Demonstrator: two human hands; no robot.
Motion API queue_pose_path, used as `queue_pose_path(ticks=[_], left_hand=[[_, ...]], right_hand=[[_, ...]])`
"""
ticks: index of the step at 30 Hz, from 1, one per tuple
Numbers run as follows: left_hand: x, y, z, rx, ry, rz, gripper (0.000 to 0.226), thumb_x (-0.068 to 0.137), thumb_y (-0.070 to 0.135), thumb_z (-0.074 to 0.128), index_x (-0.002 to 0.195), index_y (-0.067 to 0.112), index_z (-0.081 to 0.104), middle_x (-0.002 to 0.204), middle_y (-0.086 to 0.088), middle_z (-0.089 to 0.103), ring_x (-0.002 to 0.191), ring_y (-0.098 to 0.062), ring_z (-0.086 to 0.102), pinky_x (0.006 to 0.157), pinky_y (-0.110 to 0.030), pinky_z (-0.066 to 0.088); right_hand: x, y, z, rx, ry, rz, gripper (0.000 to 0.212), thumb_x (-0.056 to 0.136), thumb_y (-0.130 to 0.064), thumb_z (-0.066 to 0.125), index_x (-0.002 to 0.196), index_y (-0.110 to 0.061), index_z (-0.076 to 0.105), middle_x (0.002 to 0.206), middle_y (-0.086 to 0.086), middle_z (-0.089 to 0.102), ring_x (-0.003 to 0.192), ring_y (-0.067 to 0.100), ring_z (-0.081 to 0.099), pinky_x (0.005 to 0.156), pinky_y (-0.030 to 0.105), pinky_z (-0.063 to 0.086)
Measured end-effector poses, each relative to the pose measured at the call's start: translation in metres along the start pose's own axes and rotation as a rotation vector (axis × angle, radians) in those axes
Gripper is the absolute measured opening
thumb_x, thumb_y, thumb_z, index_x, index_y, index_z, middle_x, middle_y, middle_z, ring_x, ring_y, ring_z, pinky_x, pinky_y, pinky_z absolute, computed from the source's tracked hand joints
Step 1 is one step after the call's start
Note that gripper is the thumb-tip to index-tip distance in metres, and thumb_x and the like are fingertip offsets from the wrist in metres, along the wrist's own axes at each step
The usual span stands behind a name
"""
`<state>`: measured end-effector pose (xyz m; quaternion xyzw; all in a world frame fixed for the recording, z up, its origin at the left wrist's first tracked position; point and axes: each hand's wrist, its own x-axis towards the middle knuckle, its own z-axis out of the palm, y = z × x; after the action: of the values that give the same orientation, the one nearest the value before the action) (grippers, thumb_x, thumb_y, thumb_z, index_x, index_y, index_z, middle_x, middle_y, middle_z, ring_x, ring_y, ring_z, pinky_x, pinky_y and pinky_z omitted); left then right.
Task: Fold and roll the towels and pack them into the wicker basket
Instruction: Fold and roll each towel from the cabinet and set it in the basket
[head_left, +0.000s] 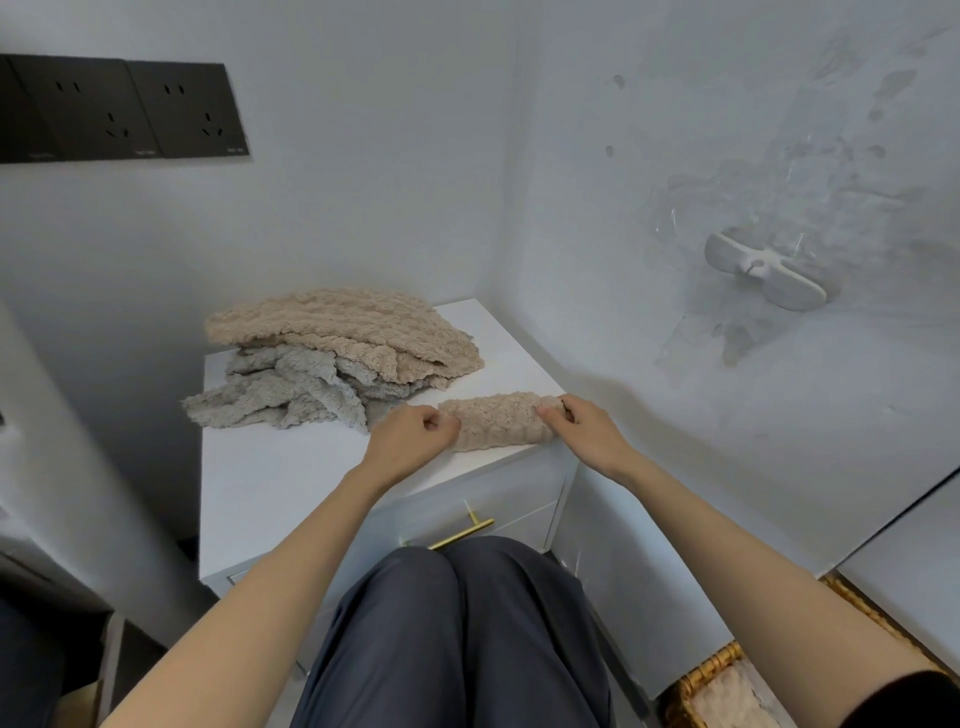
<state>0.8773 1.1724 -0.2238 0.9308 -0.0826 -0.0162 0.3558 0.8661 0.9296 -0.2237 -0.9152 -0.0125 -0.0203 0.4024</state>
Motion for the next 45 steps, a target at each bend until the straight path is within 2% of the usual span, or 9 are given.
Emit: queue_pose_path(ticks=[15, 18, 21, 23, 27, 31, 38, 42, 45], left_hand=[[0.003, 0.010, 0.010, 0.095, 0.059, -0.172, 0.046, 0.092, 0.036, 0.045, 0.054, 0.015, 0.033, 0.051, 0.000, 0.037, 0.053, -0.025, 0.044, 0.052, -0.027, 0.026], [0.003, 0.014, 0.008, 0.109, 0.045, -0.184, 0.046, 0.092, 0.036, 0.044, 0.058, 0.006, 0.048, 0.069, -0.015, 0.058, 0.081, -0.033, 0.061, 0.071, -0.035, 0.046], [0.004, 0.014, 0.010, 0.134, 0.053, -0.188, 0.048, 0.093, 0.037, 0.043, 0.081, -0.007, 0.059, 0.097, -0.022, 0.064, 0.095, -0.037, 0.061, 0.087, -0.041, 0.046], [0.004, 0.013, 0.012, 0.144, 0.050, -0.184, 0.047, 0.093, 0.037, 0.043, 0.065, 0.001, 0.054, 0.099, -0.023, 0.064, 0.096, -0.038, 0.061, 0.089, -0.043, 0.046], [0.008, 0.011, 0.012, 0.161, 0.051, -0.210, 0.052, 0.092, 0.041, 0.043, 0.096, -0.008, 0.062, 0.106, -0.024, 0.065, 0.099, -0.037, 0.061, 0.090, -0.041, 0.045], [0.008, 0.012, 0.013, 0.173, 0.045, -0.229, 0.053, 0.092, 0.042, 0.041, 0.103, -0.005, 0.063, 0.107, -0.021, 0.066, 0.100, -0.035, 0.061, 0.093, -0.042, 0.045], [0.007, 0.017, 0.012, 0.210, 0.056, -0.223, 0.052, 0.092, 0.042, 0.043, 0.099, -0.006, 0.064, 0.102, -0.020, 0.067, 0.095, -0.034, 0.063, 0.082, -0.037, 0.047], [0.005, 0.019, 0.012, 0.203, 0.076, -0.241, 0.052, 0.093, 0.043, 0.043, 0.123, 0.001, 0.048, 0.107, -0.017, 0.066, 0.102, -0.033, 0.061, 0.093, -0.043, 0.046], [0.002, 0.019, 0.010, 0.193, 0.060, -0.242, 0.044, 0.093, 0.044, 0.043, 0.118, 0.008, 0.049, 0.110, -0.010, 0.064, 0.105, -0.029, 0.058, 0.097, -0.044, 0.043]], right_hand=[[0.016, -0.012, 0.032, -0.499, 0.262, 0.103, 0.039, 0.101, -0.043, 0.032, 0.091, -0.013, 0.054, 0.081, 0.008, 0.065, 0.084, 0.031, 0.059, 0.069, 0.035, 0.034], [0.017, -0.015, 0.035, -0.693, 0.304, 0.102, 0.037, 0.102, -0.042, 0.032, 0.104, -0.011, 0.051, 0.092, 0.008, 0.065, 0.093, 0.028, 0.055, 0.069, 0.034, 0.032], [0.016, -0.020, 0.032, -0.680, 0.378, -0.034, 0.020, 0.099, -0.025, 0.042, 0.110, -0.011, 0.052, 0.106, 0.006, 0.058, 0.100, 0.025, 0.049, 0.075, 0.034, 0.036], [0.013, -0.028, 0.038, -0.618, 0.408, -0.241, 0.021, 0.095, -0.011, 0.048, 0.112, -0.010, 0.059, 0.111, 0.006, 0.061, 0.102, 0.025, 0.053, 0.081, 0.034, 0.039], [0.001, -0.046, 0.068, -0.579, 0.306, -0.502, 0.025, 0.096, -0.015, 0.050, 0.116, -0.008, 0.064, 0.111, 0.008, 0.067, 0.105, 0.027, 0.060, 0.092, 0.035, 0.043], [-0.001, -0.033, 0.078, -0.685, 0.152, -0.421, 0.041, 0.104, -0.031, 0.029, 0.140, -0.021, 0.046, 0.141, 0.001, 0.050, 0.132, 0.022, 0.043, 0.117, 0.037, 0.018], [0.001, -0.013, 0.058, -0.650, 0.111, -0.325, 0.044, 0.104, -0.032, 0.023, 0.146, -0.029, 0.035, 0.143, 0.001, 0.045, 0.132, 0.019, 0.038, 0.116, 0.033, 0.016], [0.002, 0.001, 0.041, -0.558, -0.002, -0.251, 0.046, 0.105, -0.030, 0.018, 0.149, -0.025, 0.027, 0.152, 0.004, 0.034, 0.139, 0.018, 0.027, 0.116, 0.029, 0.014], [0.001, 0.001, 0.039, -0.536, -0.048, -0.243, 0.047, 0.105, -0.029, 0.017, 0.151, -0.022, 0.023, 0.154, 0.006, 0.029, 0.141, 0.019, 0.022, 0.117, 0.027, 0.008]])
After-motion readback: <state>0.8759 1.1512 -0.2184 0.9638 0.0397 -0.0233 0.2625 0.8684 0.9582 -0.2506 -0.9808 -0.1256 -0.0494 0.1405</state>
